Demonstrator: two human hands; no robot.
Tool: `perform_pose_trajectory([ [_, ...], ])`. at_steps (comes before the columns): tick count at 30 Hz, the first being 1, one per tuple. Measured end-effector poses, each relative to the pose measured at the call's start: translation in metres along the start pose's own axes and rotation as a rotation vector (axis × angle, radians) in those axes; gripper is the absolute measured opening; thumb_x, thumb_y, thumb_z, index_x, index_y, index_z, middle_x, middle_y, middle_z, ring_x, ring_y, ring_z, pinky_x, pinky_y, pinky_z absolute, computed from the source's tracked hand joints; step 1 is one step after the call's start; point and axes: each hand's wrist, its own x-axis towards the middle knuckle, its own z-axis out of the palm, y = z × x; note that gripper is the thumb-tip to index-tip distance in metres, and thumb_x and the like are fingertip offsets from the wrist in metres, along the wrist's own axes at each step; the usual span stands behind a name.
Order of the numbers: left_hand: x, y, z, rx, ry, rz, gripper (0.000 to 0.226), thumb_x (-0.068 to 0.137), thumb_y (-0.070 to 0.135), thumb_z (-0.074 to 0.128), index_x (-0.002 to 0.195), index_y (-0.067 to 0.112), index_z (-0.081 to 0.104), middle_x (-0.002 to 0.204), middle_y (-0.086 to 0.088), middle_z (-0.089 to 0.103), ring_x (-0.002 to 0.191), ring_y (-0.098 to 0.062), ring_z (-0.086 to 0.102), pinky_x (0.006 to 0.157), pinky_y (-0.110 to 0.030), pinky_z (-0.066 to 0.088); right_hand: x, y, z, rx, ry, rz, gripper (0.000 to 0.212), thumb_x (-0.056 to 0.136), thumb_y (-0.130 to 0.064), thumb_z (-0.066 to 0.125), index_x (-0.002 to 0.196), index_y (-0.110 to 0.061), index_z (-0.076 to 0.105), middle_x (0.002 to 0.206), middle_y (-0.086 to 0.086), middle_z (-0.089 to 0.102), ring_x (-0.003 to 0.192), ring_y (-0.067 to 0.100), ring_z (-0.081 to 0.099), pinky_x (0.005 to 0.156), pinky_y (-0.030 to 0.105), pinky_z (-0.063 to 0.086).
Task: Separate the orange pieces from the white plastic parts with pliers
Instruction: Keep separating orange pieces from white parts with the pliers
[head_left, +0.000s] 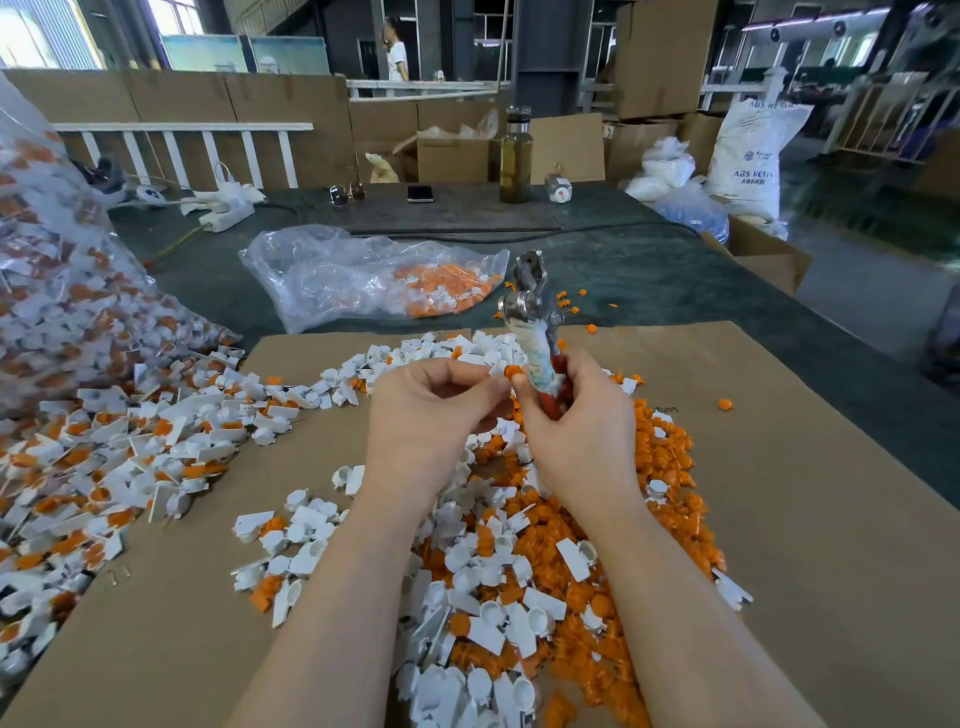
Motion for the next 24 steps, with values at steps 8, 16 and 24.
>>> perform_pose_trajectory([
  [8, 0.0008, -0.0021, 0.0024, 0.08, 0.04, 0.033, 0.014, 0.08, 0.01, 0.08, 0.072, 0.02, 0.073, 0.066, -0.001, 0.074, 0.07, -0.022, 0.075, 0.069, -0.031, 0.062, 0.0026, 0.0021, 0.0001, 0.017, -0.047, 0.025, 0.015, 0.089, -0.03, 0.068, 0.093, -0.03, 0.053, 0.076, -0.023, 0.056, 0.072, -0.003, 0.06, 0.059, 0.017, 0.05],
  [16, 0.0, -0.0032, 0.0028, 0.146, 0.093, 0.041, 0.011, 0.077, 0.021, 0.083, 0.072, 0.021, 0.074, 0.068, 0.004, 0.074, 0.069, -0.014, 0.074, 0.075, -0.039, 0.062, 0.0023, 0.0022, -0.0012, 0.049, -0.109, 0.033, 0.017, 0.088, -0.023, 0.066, 0.105, -0.023, 0.064, 0.078, -0.021, 0.06, 0.078, -0.003, 0.06, 0.062, 0.015, 0.046],
  [24, 0.0026, -0.0051, 0.004, 0.185, 0.145, 0.05, 0.016, 0.082, 0.02, 0.081, 0.072, 0.023, 0.069, 0.066, 0.009, 0.073, 0.066, -0.01, 0.072, 0.07, -0.032, 0.06, 0.0044, 0.0034, -0.0013, 0.158, -0.179, 0.101, 0.009, 0.089, -0.021, 0.065, 0.098, -0.024, 0.064, 0.076, -0.017, 0.062, 0.073, -0.003, 0.059, 0.058, 0.009, 0.04],
])
